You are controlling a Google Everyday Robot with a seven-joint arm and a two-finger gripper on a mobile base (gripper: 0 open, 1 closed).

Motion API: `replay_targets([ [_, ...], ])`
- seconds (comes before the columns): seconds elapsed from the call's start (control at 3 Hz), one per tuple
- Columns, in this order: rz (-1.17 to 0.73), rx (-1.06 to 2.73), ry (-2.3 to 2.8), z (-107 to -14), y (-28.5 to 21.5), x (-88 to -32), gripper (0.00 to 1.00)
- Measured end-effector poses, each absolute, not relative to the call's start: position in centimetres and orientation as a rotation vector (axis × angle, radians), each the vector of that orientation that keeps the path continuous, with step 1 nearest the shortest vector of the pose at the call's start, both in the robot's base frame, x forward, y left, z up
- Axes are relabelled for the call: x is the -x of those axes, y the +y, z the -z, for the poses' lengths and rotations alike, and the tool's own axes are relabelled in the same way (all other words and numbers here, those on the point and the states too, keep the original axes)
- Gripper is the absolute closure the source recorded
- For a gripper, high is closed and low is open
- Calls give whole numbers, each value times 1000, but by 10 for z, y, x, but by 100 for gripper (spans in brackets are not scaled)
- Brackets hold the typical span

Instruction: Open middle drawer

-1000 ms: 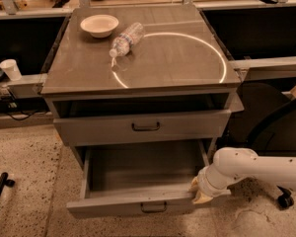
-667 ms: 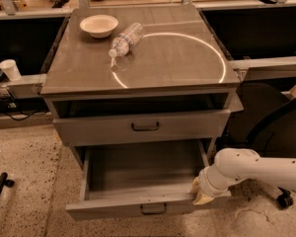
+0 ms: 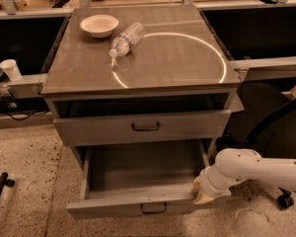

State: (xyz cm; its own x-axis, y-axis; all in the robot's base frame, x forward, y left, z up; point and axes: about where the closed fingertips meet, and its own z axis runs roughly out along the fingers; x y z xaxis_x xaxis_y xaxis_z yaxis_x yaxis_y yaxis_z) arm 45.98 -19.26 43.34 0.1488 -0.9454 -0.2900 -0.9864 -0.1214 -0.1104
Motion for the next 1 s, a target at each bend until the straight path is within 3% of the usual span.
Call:
replay_targets([
  [0.67, -214, 2155, 1874, -433, -193, -460, 4],
  [1.0, -239, 2164, 1879, -431, -191, -453, 0],
])
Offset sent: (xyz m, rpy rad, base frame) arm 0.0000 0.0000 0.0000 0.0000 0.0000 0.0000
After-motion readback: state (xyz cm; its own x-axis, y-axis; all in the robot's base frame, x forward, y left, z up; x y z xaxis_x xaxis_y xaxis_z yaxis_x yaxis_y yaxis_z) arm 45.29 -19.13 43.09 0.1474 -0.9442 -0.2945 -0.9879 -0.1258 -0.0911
